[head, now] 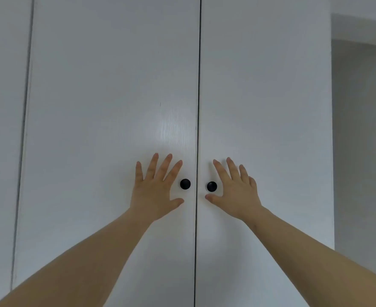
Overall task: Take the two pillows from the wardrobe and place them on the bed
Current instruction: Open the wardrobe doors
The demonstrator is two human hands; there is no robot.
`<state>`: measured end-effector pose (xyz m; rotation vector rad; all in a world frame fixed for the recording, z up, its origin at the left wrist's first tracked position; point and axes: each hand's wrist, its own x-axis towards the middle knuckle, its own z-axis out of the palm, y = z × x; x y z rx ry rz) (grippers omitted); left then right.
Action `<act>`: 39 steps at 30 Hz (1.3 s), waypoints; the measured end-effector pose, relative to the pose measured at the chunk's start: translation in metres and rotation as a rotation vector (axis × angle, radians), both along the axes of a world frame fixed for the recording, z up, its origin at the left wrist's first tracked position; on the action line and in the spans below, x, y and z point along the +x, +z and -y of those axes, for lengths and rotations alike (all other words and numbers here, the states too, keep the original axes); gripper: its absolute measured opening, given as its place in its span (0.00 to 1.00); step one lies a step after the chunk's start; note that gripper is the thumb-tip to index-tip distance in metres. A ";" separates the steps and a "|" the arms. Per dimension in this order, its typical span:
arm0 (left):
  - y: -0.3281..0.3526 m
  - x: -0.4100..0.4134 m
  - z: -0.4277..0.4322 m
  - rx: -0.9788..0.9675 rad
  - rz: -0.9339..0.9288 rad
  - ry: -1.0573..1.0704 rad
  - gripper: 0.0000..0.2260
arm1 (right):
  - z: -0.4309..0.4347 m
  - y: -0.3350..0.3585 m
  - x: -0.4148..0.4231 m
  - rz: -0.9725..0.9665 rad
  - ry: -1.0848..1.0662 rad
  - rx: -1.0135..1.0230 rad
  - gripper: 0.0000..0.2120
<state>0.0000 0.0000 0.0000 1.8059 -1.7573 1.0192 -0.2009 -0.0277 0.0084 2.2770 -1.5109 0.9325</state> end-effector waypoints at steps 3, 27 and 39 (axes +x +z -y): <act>0.002 0.004 0.009 0.009 -0.018 0.016 0.43 | 0.008 0.000 0.004 -0.014 -0.016 -0.031 0.41; -0.017 0.002 0.030 -0.030 -0.052 0.036 0.45 | 0.045 -0.027 0.031 0.124 -0.018 -0.417 0.11; -0.023 -0.002 0.006 0.186 0.029 0.086 0.44 | 0.012 -0.019 0.021 0.223 0.055 -0.156 0.05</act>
